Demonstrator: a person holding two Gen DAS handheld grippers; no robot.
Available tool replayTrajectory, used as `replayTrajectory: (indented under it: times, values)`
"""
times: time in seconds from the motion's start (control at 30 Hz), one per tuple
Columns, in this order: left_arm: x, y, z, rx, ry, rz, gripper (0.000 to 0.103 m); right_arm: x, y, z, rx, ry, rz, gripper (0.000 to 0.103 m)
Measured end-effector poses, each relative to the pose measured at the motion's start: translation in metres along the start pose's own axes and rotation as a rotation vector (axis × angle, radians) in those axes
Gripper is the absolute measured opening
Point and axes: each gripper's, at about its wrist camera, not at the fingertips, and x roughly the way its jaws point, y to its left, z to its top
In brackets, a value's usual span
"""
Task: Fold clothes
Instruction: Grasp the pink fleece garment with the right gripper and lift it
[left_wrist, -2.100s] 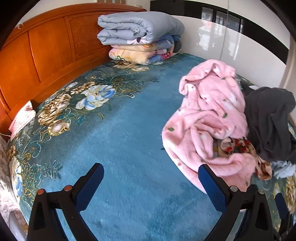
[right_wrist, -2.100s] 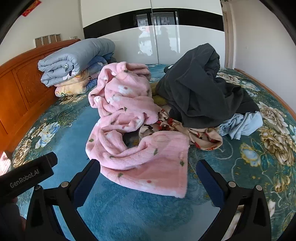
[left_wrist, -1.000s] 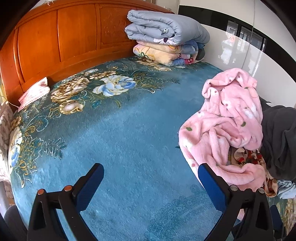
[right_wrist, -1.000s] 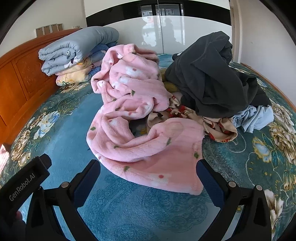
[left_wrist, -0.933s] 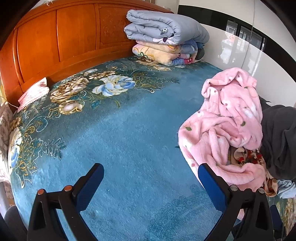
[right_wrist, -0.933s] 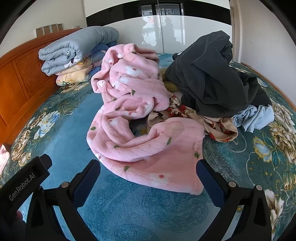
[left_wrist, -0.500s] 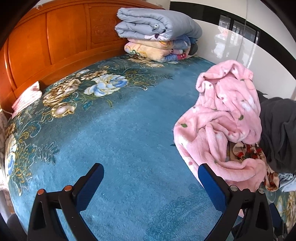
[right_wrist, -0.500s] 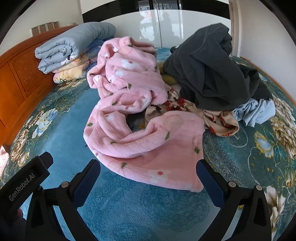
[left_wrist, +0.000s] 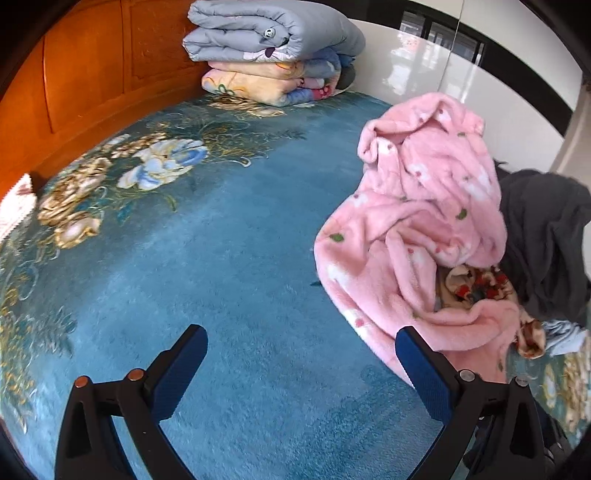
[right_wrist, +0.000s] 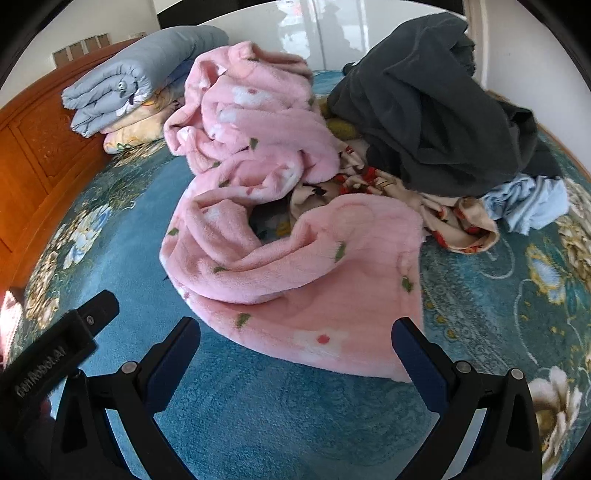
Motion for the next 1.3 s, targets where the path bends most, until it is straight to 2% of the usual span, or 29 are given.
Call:
replayTrajectory:
  times: [0.07, 0.13, 0.33, 0.43, 0.53, 0.6, 0.63, 0.67, 0.7, 0.73, 0.8, 0.83, 0.9, 1.07, 1.3]
  values:
    - [-0.005, 0.010, 0.008, 0.024, -0.037, 0.002, 0.103, 0.003, -0.003, 0.003, -0.025, 0.004, -0.001, 0.103]
    - [-0.008, 0.018, 0.013, 0.045, -0.056, 0.000, 0.103, 0.003, -0.003, 0.018, -0.084, -0.041, -0.036, 0.103]
    - [-0.013, 0.040, 0.015, 0.066, -0.045, -0.040, 0.103, 0.020, 0.025, 0.109, -0.202, -0.187, -0.012, 0.103]
    - [-0.019, 0.053, 0.012, 0.076, -0.045, -0.036, 0.103, 0.054, 0.045, 0.151, -0.243, -0.146, -0.038, 0.103]
    - [-0.037, 0.075, 0.005, 0.081, -0.041, -0.003, 0.103, 0.096, 0.051, 0.177, -0.226, -0.040, -0.086, 0.103]
    - [-0.050, 0.090, 0.000, 0.082, -0.034, 0.009, 0.103, 0.107, 0.050, 0.184, -0.226, -0.010, -0.149, 0.103]
    - [-0.056, 0.100, -0.003, 0.078, -0.018, -0.003, 0.103, 0.111, 0.050, 0.188, -0.224, 0.004, -0.177, 0.090]
    - [-0.062, 0.110, -0.005, 0.073, -0.003, -0.014, 0.103, 0.109, 0.046, 0.190, -0.200, 0.015, -0.169, 0.073]
    - [-0.066, 0.117, -0.007, 0.066, 0.009, -0.017, 0.103, 0.104, 0.040, 0.194, -0.156, 0.034, -0.150, 0.036]
    - [-0.071, 0.123, -0.009, 0.053, 0.016, -0.012, 0.103, 0.099, 0.034, 0.197, -0.128, 0.043, -0.126, 0.029]
    - [-0.082, 0.134, -0.012, 0.015, 0.021, 0.009, 0.103, 0.081, 0.022, 0.203, -0.080, 0.038, -0.076, 0.016]
    - [-0.090, 0.137, -0.013, -0.005, 0.012, 0.006, 0.103, 0.070, 0.016, 0.205, -0.060, 0.025, -0.051, 0.014]
    - [-0.105, 0.137, -0.015, -0.017, -0.011, -0.012, 0.103, 0.038, 0.003, 0.208, -0.034, -0.015, -0.006, 0.013]
    - [-0.152, 0.119, -0.017, 0.025, -0.111, -0.060, 0.103, -0.056, -0.016, 0.204, -0.084, -0.148, 0.019, 0.012]
    - [-0.194, 0.092, -0.016, 0.012, -0.176, -0.191, 0.103, -0.233, -0.066, 0.193, -0.088, -0.392, 0.038, 0.012]
